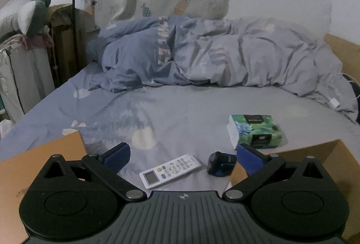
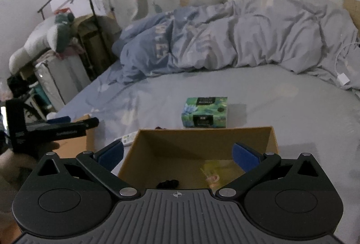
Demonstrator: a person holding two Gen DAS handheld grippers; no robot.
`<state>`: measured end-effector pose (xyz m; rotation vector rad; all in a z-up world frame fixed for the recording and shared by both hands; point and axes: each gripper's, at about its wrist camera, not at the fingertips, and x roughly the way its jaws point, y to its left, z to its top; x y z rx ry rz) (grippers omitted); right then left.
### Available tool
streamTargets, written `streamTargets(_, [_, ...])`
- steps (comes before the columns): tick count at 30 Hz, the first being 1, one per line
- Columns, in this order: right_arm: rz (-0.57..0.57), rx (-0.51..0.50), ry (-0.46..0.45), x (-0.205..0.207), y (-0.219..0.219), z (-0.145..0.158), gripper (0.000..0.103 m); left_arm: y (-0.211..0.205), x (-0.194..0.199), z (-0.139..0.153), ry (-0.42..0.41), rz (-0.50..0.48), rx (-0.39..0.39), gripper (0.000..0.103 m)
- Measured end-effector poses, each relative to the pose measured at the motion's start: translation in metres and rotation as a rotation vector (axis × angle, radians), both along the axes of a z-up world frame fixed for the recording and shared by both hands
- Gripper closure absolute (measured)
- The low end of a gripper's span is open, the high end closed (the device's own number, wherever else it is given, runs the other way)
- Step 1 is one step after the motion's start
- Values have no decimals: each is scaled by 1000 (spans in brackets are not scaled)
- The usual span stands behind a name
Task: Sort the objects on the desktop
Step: 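Move the left tool from the box toward the white remote on the sheet, then close the left tool on the edge of the white remote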
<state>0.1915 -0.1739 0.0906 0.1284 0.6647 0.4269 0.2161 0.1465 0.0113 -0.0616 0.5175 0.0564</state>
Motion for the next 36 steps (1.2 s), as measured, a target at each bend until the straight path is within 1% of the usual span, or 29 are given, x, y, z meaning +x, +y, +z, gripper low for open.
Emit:
streamTargets(4, [0,-2,6,15,7,-4,0,5,22,-10,25,-2,12,0])
streamTargets(9, [-1,0,21,33,14,-11,0,9,46,-24,63,-14,47,0])
streamTargets(14, [2,4,37,47,21,-18,0,17,72,-50,118,-47,71,0])
streamTargets(18, [0,32,61,57,23,-25,0,30,91,-73,184,-57,76,0])
streamTargets(20, [-4,43,69,60,23,-28,0,35,97,-84,204,-75,66,0])
streamTargets(23, [-7,50,77,63,24,-32,0,40,104,-93,211,-117,58,2])
streamTargets(29, [-9,57,97,67,25,-40,0,39,115,-104,218,-178,85,7])
streamTargets(30, [-11,60,101,67,25,-41,0,39,117,-107,221,-188,91,9])
streamTargets(31, [-13,63,105,67,25,-42,0,39,119,-110,227,-197,96,14])
streamTargets(32, [-15,66,109,67,25,-43,0,39,121,-111,235,-208,104,17])
streamTargets(36, [-20,69,113,68,25,-45,0,40,126,-122,271,-248,111,18])
